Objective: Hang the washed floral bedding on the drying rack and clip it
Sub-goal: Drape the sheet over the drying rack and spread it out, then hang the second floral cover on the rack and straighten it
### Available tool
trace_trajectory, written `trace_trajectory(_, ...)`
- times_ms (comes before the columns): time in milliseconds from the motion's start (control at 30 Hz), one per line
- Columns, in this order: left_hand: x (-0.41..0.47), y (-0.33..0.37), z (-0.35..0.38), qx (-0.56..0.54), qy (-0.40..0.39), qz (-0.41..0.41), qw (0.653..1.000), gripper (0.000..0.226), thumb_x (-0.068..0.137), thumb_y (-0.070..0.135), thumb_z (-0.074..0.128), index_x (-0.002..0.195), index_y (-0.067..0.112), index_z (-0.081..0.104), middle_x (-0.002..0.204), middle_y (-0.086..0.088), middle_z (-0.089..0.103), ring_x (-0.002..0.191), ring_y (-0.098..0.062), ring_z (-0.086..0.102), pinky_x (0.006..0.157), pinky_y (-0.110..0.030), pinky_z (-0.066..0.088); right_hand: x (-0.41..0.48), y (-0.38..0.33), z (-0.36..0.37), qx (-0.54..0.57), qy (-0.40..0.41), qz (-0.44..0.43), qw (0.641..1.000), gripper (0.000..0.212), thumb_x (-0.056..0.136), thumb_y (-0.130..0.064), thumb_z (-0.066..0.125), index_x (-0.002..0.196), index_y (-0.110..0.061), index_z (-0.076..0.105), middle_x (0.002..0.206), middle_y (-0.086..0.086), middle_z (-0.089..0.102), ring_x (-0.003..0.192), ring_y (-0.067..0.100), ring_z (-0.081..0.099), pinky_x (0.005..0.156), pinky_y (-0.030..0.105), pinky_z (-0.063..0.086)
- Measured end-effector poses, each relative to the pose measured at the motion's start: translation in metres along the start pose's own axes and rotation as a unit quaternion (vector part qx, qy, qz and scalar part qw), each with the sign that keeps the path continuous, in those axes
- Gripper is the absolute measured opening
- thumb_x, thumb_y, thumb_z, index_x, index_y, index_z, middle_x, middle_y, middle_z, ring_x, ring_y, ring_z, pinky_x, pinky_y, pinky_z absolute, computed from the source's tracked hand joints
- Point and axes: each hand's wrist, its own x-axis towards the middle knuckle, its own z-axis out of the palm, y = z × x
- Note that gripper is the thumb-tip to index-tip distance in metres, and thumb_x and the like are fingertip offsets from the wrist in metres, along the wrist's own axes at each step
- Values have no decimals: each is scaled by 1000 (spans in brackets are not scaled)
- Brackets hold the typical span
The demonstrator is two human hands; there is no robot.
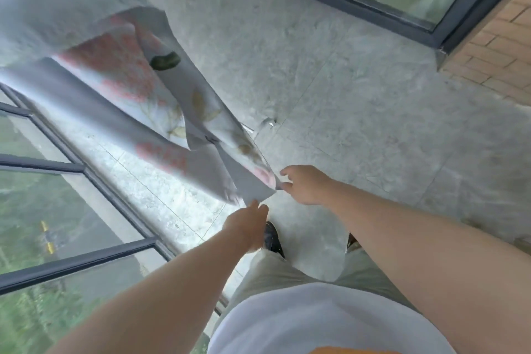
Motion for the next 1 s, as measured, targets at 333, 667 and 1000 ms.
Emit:
trace_trajectory(333,-83,9,-139,-271,327,-212,880,36,92,14,49,127,21,52,131,3,48,107,-25,61,80,-34,47,-71,-78,-148,46,153,-191,969,30,100,-23,48,124,-24,66,121,-1,67,92,14,65,72,21,43)
trace_trajectory(667,-186,-48,-215,-584,605,-251,479,61,90,51,64,134,12,46,121,-2,60,102,-20,60,83,-38,50,-109,-188,-182,-11,160,-312,936,31,99,-22,50,127,-25,61,114,-5,66,97,14,63,80,26,49)
trace_trajectory(1000,-225,-92,-232,-638,631,-153,415,61,86,2,65,138,28,47,125,7,62,106,-11,63,74,-30,54,-133,-270,-180,-40,188,-358,914,39,95,-22,61,133,-22,55,131,-2,58,111,19,60,89,25,44)
